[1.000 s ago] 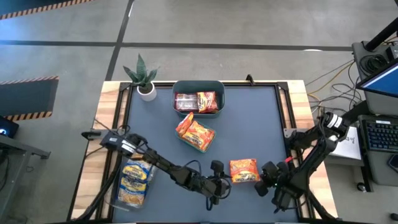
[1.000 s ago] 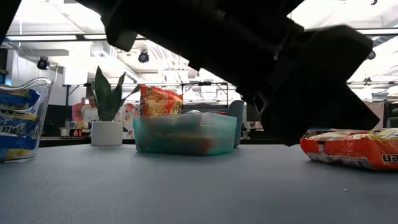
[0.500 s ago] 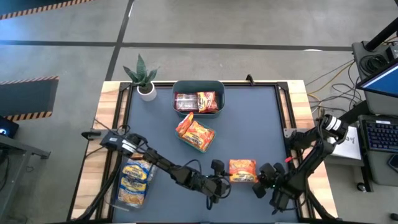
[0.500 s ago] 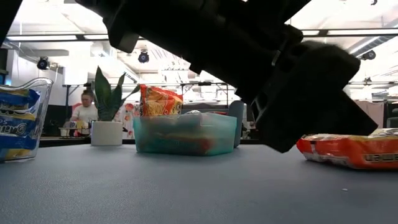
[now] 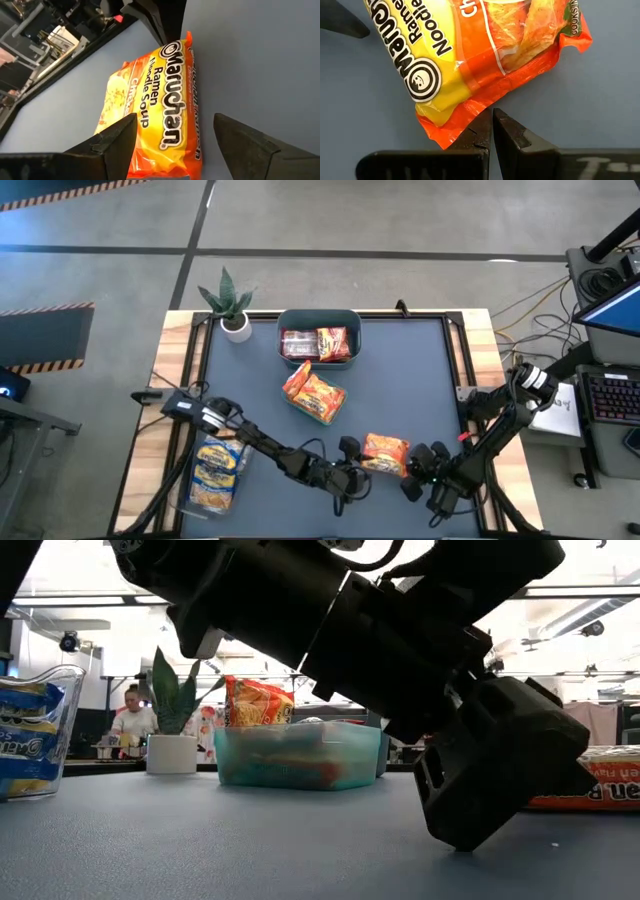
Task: Sort Maruchan noodles
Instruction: Put the orange noodle pack into the green bin
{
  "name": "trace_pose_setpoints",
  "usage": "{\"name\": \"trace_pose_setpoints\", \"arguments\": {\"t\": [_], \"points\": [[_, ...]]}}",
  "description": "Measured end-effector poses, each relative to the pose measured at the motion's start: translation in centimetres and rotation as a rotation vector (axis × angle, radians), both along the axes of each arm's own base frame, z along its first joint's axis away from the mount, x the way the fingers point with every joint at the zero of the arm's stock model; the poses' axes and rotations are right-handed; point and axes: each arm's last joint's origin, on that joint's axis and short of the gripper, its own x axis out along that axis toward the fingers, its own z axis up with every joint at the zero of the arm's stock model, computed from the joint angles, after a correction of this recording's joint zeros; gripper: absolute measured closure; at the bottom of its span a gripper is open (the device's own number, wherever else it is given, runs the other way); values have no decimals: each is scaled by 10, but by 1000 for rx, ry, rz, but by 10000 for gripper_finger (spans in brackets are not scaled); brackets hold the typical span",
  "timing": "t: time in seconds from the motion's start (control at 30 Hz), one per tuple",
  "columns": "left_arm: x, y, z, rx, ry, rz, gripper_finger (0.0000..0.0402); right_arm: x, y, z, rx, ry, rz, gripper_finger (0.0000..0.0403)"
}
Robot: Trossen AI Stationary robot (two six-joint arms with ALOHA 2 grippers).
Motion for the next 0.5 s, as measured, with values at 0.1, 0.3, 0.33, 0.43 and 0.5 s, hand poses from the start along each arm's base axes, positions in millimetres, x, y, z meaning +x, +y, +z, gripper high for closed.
{"name": "trace_pose_setpoints", "arguments": {"t": [0.1,0.3,0.33,0.43,0.5], "points": [[1,2,-1,-11,2,10,157,0,0,0,-1,1,2,394],[0,4,-3,-31,16,27,159,0,0,0,-2,1,5,394],[0,5,-3,-36,18,30,162,0,0,0,-3,2,7,394],[1,8,-4,-60,26,25,174,0,0,0,-5,2,10,394],[2,10,-5,-83,33,26,183,0,0,0,-4,2,9,394]]}}
